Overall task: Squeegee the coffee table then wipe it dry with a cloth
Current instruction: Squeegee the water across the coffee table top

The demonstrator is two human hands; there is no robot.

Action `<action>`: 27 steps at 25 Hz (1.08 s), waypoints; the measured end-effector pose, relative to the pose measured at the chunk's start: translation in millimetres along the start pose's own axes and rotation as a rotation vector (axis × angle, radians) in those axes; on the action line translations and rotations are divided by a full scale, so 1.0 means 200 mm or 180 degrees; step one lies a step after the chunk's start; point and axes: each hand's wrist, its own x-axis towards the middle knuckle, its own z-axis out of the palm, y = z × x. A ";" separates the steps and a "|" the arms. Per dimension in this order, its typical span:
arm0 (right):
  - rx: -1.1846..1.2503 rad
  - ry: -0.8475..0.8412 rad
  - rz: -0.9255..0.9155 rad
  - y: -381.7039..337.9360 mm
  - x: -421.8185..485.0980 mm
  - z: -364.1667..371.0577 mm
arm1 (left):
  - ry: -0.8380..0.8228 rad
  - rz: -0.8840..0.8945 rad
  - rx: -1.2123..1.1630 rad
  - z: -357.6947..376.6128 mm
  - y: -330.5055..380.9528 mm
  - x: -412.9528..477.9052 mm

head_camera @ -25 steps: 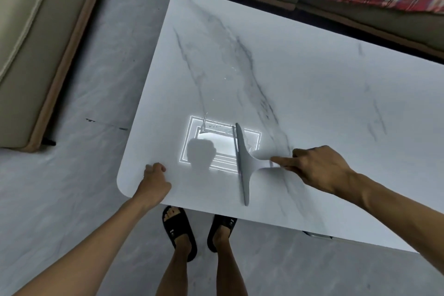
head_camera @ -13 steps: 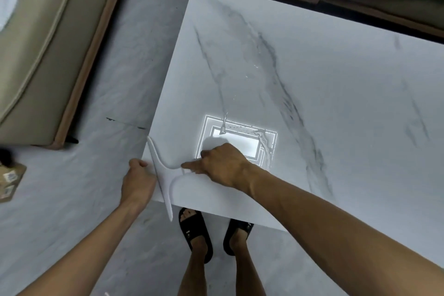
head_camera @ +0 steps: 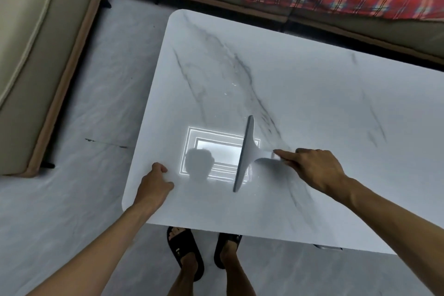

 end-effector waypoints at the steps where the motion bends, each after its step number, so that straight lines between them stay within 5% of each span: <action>1: -0.0001 0.0036 0.0002 0.00 -0.02 -0.02 | 0.0062 0.0071 -0.0051 -0.01 0.02 0.01; 6: 0.0157 0.0103 -0.0696 -0.26 0.23 -0.09 | 0.0642 0.0207 -0.0075 -0.11 0.09 0.07; 12: -0.0066 0.0081 -0.1593 -0.61 0.73 -0.12 | 0.0693 0.0092 0.0052 -0.15 0.15 0.20; 22: 0.0448 0.0444 -0.0630 0.43 0.52 -0.13 | 0.0139 -0.0167 0.0229 0.05 0.67 0.37; 27: 0.0354 0.0638 -0.0626 0.53 0.55 -0.28 | 0.0158 -0.0178 0.0258 0.08 0.81 0.43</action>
